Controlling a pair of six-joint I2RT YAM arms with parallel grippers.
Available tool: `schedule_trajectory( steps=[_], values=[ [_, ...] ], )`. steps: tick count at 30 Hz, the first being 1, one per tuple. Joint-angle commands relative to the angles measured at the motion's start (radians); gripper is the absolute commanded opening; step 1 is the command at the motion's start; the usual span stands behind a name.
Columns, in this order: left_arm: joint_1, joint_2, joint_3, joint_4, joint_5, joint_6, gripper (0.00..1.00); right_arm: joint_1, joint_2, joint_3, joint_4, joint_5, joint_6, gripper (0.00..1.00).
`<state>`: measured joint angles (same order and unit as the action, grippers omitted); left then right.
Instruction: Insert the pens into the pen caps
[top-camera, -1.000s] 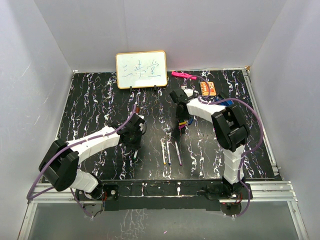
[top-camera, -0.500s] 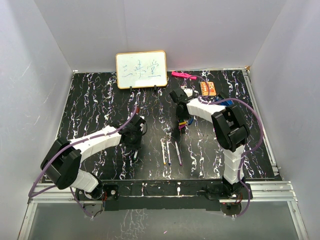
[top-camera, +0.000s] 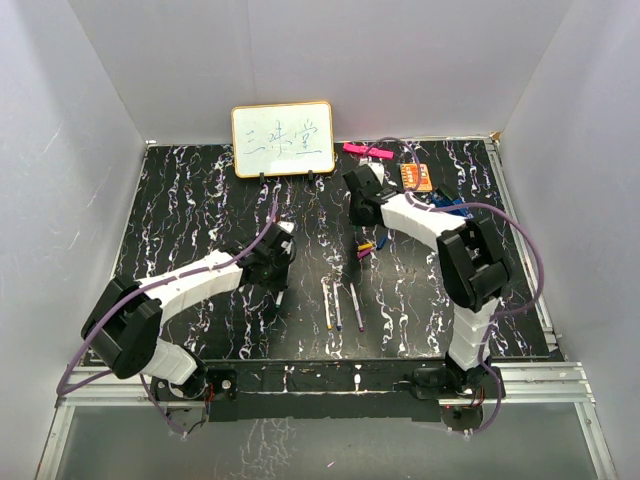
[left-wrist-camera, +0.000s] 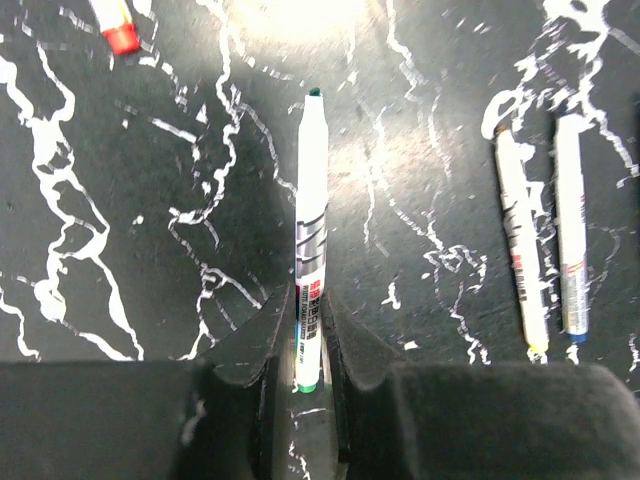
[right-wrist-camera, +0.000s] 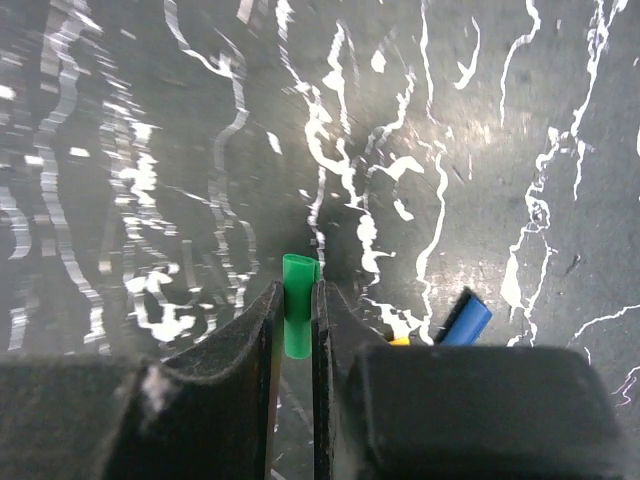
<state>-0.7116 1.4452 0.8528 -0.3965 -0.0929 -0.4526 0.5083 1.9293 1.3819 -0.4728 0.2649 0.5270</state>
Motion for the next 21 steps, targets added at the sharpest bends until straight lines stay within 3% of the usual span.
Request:
schedule_trajectory(
  steps=[1, 14, 21],
  values=[
    [-0.003, -0.042, 0.035, 0.088, 0.037, 0.028, 0.00, -0.004, -0.165, -0.036, 0.168, -0.066, -0.026, 0.00],
    [-0.011, -0.192, -0.110, 0.480, 0.271, -0.008, 0.00, -0.003, -0.504, -0.338, 0.513, -0.309, 0.003, 0.00],
    [-0.023, -0.215, -0.157, 0.630, 0.353, -0.072, 0.00, 0.004, -0.662, -0.514, 0.767, -0.362, 0.022, 0.00]
  ],
)
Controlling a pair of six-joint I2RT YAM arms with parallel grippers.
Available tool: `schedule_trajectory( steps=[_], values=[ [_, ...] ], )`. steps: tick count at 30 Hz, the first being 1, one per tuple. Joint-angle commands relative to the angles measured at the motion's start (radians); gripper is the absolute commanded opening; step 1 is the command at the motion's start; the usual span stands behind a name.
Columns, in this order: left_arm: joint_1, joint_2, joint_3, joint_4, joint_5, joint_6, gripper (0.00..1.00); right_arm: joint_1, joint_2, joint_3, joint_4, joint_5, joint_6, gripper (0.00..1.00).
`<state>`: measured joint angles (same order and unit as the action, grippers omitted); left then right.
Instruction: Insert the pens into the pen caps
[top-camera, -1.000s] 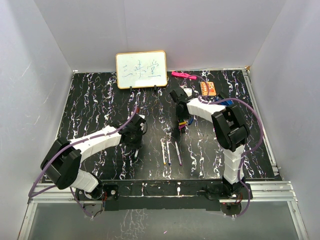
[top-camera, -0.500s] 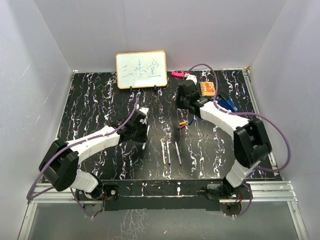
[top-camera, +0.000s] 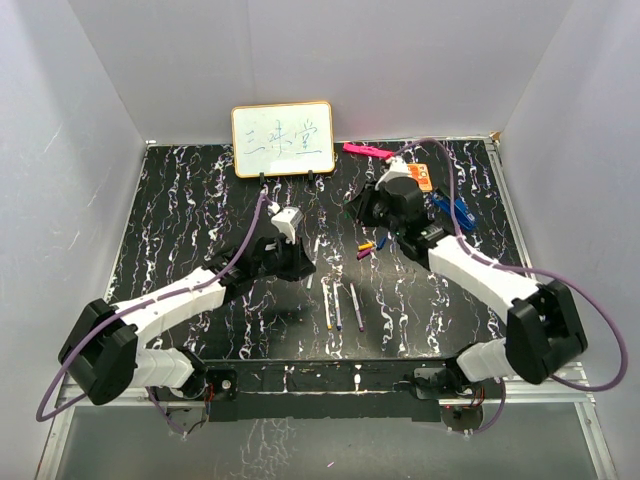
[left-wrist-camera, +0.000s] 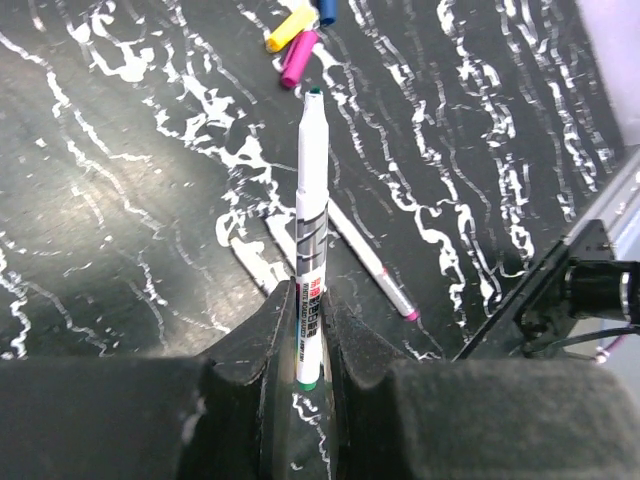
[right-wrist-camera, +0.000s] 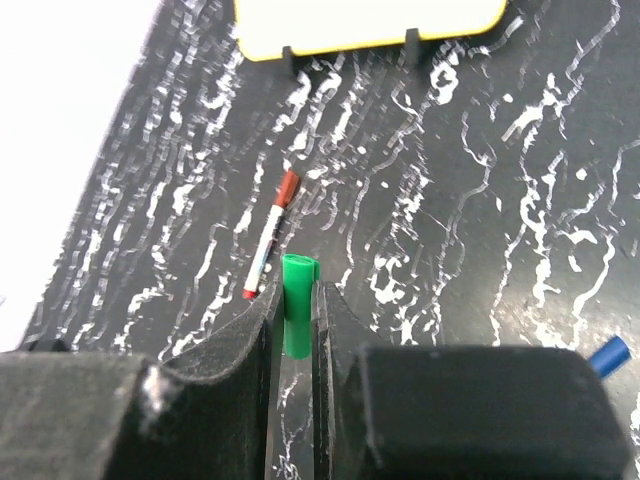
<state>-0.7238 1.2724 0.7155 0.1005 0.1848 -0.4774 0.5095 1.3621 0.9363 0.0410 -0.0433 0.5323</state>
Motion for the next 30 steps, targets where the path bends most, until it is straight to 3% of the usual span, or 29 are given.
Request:
schedule_trajectory(
  steps=[1, 13, 23, 30],
  values=[
    [-0.015, -0.043, -0.026, 0.156, 0.082, -0.058, 0.00, 0.006, -0.116, -0.098, 0.292, -0.055, 0.024, 0.00],
    [-0.159, -0.057, -0.078, 0.430, 0.015, -0.082, 0.00, 0.047, -0.247, -0.267, 0.548, -0.032, 0.075, 0.00],
    [-0.169, -0.103, -0.110, 0.444, -0.074, -0.114, 0.00, 0.074, -0.339, -0.298, 0.520, 0.009, 0.042, 0.00],
    [-0.172, -0.114, -0.095, 0.445, -0.063, -0.101, 0.00, 0.078, -0.335, -0.292, 0.485, -0.009, 0.041, 0.00]
  ],
)
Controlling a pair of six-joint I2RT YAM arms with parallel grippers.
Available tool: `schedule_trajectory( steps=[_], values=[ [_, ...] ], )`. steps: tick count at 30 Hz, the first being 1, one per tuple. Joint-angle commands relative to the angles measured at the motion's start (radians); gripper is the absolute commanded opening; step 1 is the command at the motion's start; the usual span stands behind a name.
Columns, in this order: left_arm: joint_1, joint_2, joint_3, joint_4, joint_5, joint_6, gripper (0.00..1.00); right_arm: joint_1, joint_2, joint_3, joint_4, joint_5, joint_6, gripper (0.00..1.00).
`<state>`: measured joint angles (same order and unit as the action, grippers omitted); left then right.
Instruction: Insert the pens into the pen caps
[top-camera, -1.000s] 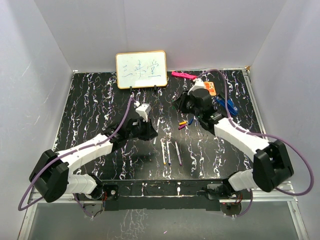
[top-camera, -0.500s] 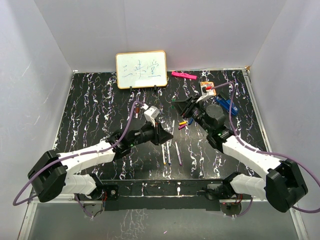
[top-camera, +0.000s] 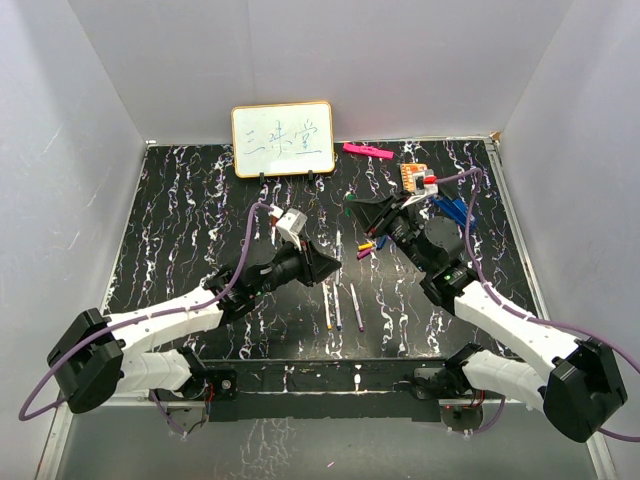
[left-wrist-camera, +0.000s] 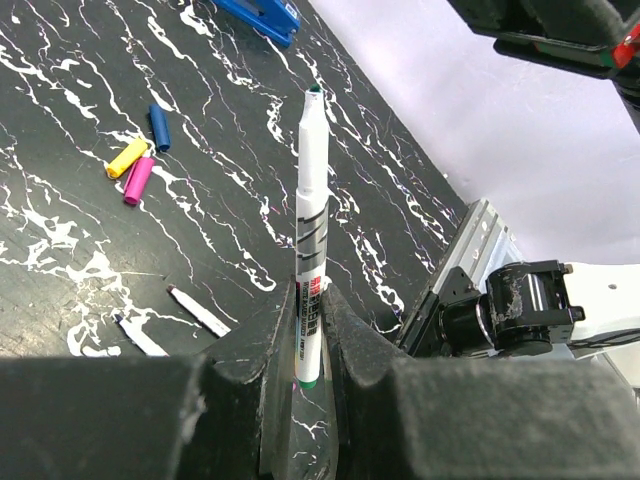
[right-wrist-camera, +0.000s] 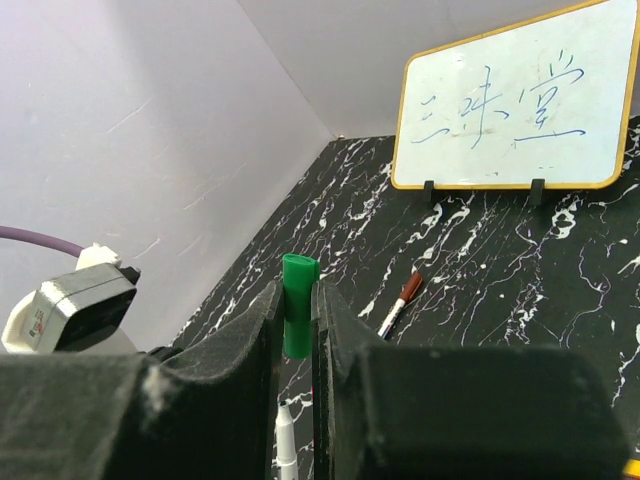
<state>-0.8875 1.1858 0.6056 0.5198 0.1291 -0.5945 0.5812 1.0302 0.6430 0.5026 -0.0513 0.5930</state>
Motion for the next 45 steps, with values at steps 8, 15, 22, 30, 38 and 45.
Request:
schedule_trajectory(
  steps=[8, 15, 22, 30, 38, 45],
  values=[
    [-0.012, -0.026, 0.028, 0.003, -0.018, 0.040, 0.00, 0.021, 0.003, -0.001, 0.015, -0.023, -0.015, 0.00],
    [-0.012, -0.032, 0.026, -0.003, -0.033, 0.042, 0.00, 0.047, 0.005, -0.010, -0.001, -0.041, -0.011, 0.00],
    [-0.013, -0.026, 0.027, 0.000, -0.024, 0.042, 0.00, 0.060, 0.004, -0.027, -0.006, -0.028, -0.019, 0.00],
    [-0.012, -0.026, 0.024, 0.001, -0.020, 0.041, 0.00, 0.068, 0.016, -0.021, -0.001, -0.013, -0.035, 0.00],
    [-0.012, -0.022, 0.019, 0.005, -0.026, 0.036, 0.00, 0.073, 0.018, -0.015, 0.000, -0.017, -0.035, 0.00],
    [-0.012, -0.021, 0.013, 0.005, -0.036, 0.032, 0.00, 0.076, 0.005, -0.016, -0.010, -0.007, -0.037, 0.00]
  ],
)
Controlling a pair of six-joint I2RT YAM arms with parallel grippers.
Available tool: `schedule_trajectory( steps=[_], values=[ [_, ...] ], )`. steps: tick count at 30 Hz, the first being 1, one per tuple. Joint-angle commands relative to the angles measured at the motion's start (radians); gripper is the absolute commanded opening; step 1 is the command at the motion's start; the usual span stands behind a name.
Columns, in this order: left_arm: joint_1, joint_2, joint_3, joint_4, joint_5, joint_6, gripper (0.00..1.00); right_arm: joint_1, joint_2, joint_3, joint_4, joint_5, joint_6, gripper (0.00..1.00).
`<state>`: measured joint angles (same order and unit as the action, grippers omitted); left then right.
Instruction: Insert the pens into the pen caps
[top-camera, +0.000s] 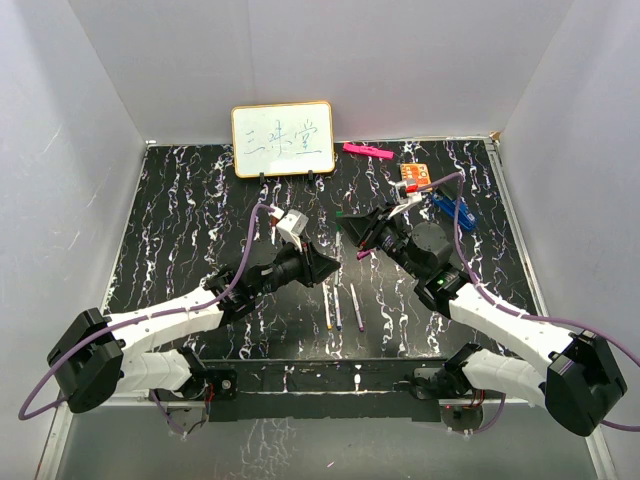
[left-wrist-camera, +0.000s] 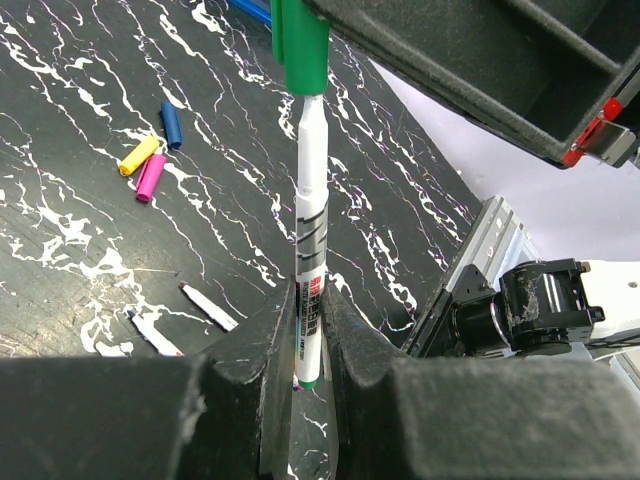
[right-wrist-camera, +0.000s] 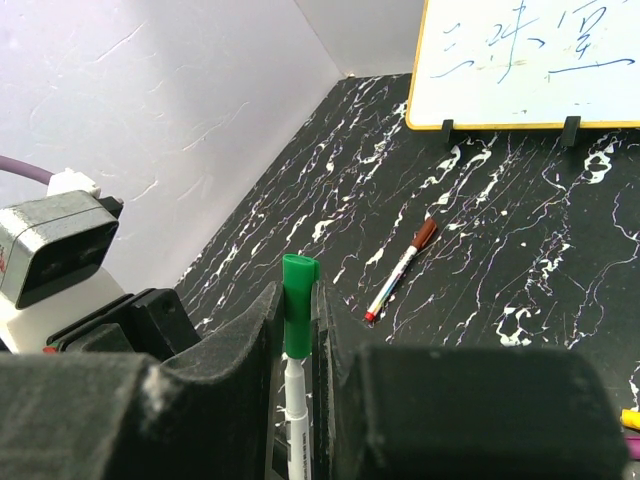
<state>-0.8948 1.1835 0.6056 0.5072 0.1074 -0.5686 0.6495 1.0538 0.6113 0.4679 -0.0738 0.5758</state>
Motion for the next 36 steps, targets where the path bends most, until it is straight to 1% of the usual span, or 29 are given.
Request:
schedule_trajectory(
  steps=[1, 17, 27, 33, 36],
  values=[
    [-0.005, -0.019, 0.011, 0.021, -0.015, 0.005, 0.00, 0.008, -0.018, 0.016, 0.025, 0.016, -0.022, 0.00],
    [-0.005, -0.040, -0.001, 0.022, -0.043, 0.005, 0.00, 0.019, -0.012, 0.029, -0.026, -0.011, -0.025, 0.00],
    [-0.005, -0.036, 0.008, 0.031, -0.071, 0.016, 0.00, 0.044, 0.044, 0.050, -0.100, -0.077, -0.047, 0.00],
    [-0.004, -0.052, 0.025, 0.009, -0.201, 0.024, 0.00, 0.059, 0.131, 0.109, -0.238, -0.186, -0.149, 0.00],
    [-0.005, -0.058, 0.045, -0.016, -0.258, 0.051, 0.00, 0.059, 0.161, 0.120, -0.289, -0.200, -0.178, 0.00]
  ],
)
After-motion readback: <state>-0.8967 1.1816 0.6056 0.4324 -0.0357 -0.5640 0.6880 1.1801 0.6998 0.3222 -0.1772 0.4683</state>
